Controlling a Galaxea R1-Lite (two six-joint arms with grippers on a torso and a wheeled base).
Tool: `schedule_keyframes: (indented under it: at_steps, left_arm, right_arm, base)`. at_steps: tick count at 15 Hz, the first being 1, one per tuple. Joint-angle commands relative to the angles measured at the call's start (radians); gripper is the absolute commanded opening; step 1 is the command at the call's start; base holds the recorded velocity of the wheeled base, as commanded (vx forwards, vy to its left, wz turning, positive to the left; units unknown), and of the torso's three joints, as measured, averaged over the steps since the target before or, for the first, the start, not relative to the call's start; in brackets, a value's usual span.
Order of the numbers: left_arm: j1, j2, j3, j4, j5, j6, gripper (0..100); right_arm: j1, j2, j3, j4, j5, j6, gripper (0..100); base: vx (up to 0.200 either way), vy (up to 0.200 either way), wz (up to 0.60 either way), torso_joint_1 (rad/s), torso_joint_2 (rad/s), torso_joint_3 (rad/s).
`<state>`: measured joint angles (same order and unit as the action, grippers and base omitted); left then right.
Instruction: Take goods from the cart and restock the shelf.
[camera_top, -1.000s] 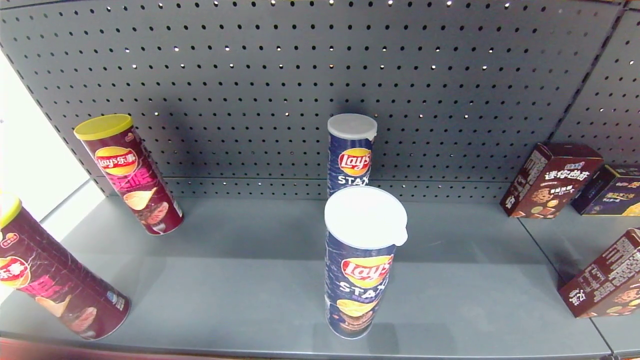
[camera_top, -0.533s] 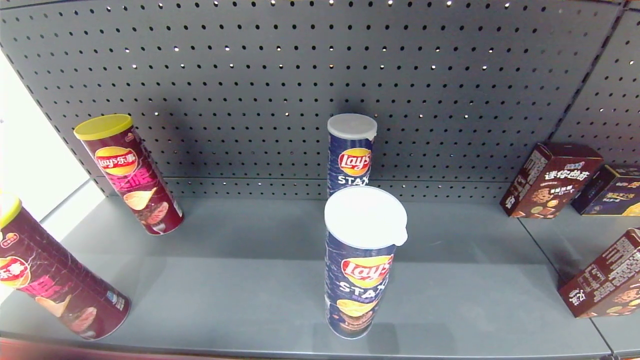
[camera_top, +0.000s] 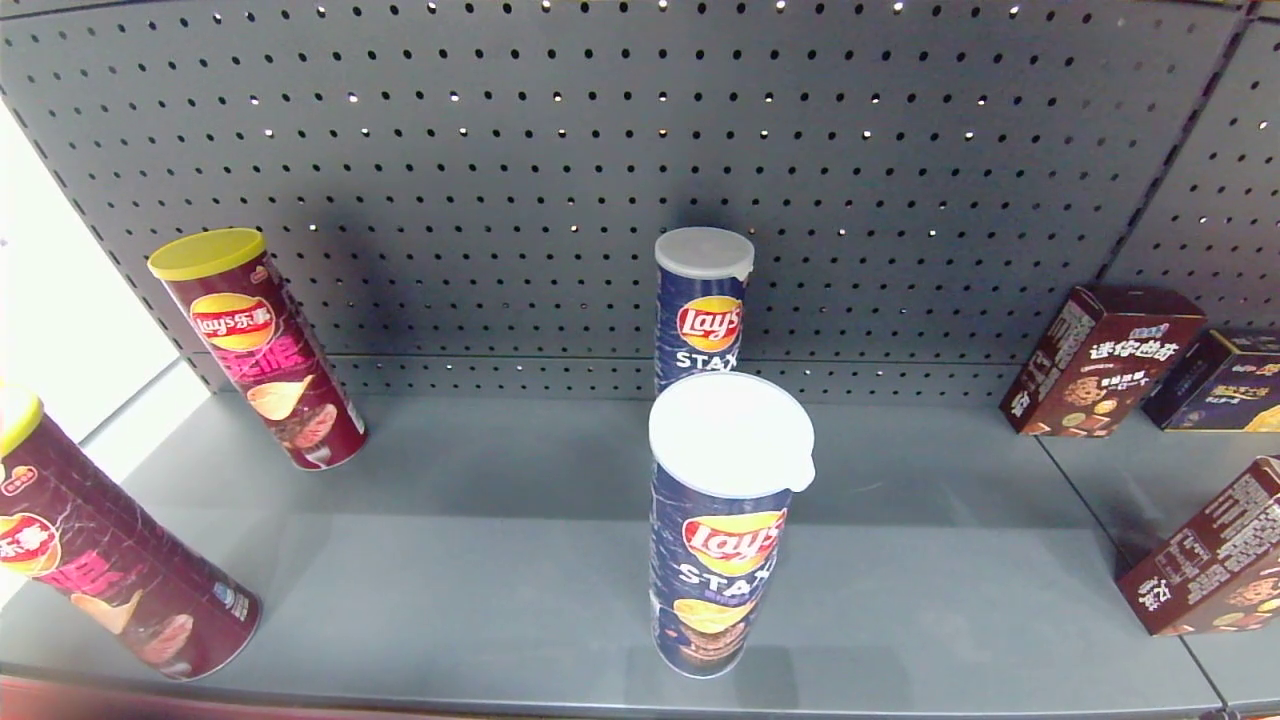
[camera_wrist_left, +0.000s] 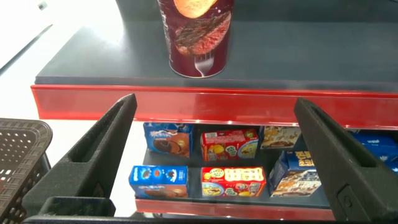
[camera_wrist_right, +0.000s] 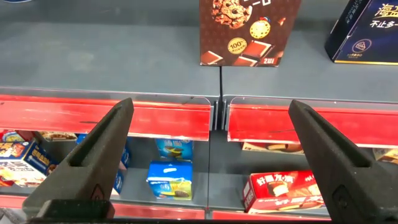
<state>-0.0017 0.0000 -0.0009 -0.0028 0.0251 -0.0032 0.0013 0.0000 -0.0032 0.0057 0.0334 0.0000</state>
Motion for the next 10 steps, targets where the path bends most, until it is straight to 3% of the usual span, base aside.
schedule_keyframes:
  at_steps: [1,10]
  left_arm:
    - [0.000,0.002,-0.001,0.000,-0.001,0.000,100]
    - [0.000,0.002,0.001,0.000,0.003,-0.001,100]
  right_arm:
    - [0.000,0.002,0.000,0.000,0.000,0.000,100]
    - [0.000,0.002,0.000,0.000,0.000,0.000,100]
  base:
    - [0.000,0.000,0.00,0.000,0.00,0.000]
    - [0.000,0.000,0.00,0.000,0.00,0.000]
